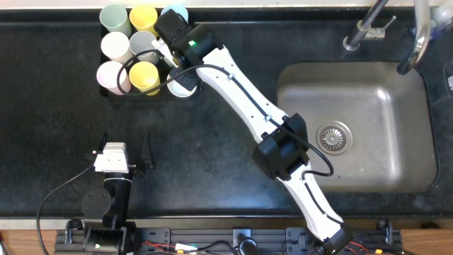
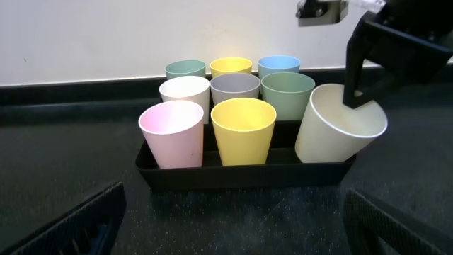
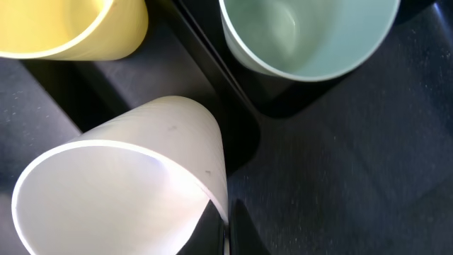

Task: Store Cups

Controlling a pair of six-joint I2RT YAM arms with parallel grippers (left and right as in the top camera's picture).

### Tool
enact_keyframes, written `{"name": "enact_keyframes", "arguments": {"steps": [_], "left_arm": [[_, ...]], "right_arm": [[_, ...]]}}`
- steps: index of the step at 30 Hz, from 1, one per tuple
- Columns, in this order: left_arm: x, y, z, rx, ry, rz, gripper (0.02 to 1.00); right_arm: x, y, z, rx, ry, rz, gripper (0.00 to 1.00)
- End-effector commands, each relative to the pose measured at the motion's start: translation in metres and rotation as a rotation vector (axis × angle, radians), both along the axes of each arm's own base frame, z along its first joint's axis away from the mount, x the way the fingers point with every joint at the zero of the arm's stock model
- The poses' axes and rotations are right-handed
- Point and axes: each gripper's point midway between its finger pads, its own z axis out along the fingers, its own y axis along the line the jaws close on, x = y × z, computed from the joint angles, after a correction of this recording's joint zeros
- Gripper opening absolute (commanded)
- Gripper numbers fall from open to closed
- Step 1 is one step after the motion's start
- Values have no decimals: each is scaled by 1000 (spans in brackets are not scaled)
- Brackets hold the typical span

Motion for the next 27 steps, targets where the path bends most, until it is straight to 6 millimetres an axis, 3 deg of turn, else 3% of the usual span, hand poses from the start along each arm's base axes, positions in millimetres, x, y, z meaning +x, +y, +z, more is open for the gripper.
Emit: {"name": "enact_keyframes", "arguments": {"steps": [1,6,9,12,19,20,21,22,23,25,27], "left_arm": [[0,0,1,22,-8,-1,998],[0,0,1,22,-8,-1,998],[0,0,1,22,-8,-1,998],[0,0,1,22,-8,-1,996],[0,0,1,22,-8,-1,998],[0,0,1,22,-8,-1,998],[0,0,1,22,-8,-1,998],[0,0,1,22,-8,-1,998],[0,0,1,22,-8,-1,998],[0,0,1,22,-8,-1,998],[0,0,1,22,-8,-1,998]], "right_arm": [[-2,14,0,38,1,58,45],[-4,18,-2,46,9,81,45],[-2,20,-1,52,-1,82,93],[-3,19,-2,45,-1,91,45],[-5,17,-5,33,12,91,60],[-6,17,-5,33,14,91,159],[-6,16,-5,32,14,90,318],[-6,16,-5,30,16,90,520],[-6,16,-5,29,17,90,785],[-6,16,-5,29,16,90,963],[-6,16,-5,29,16,91,996]]}}
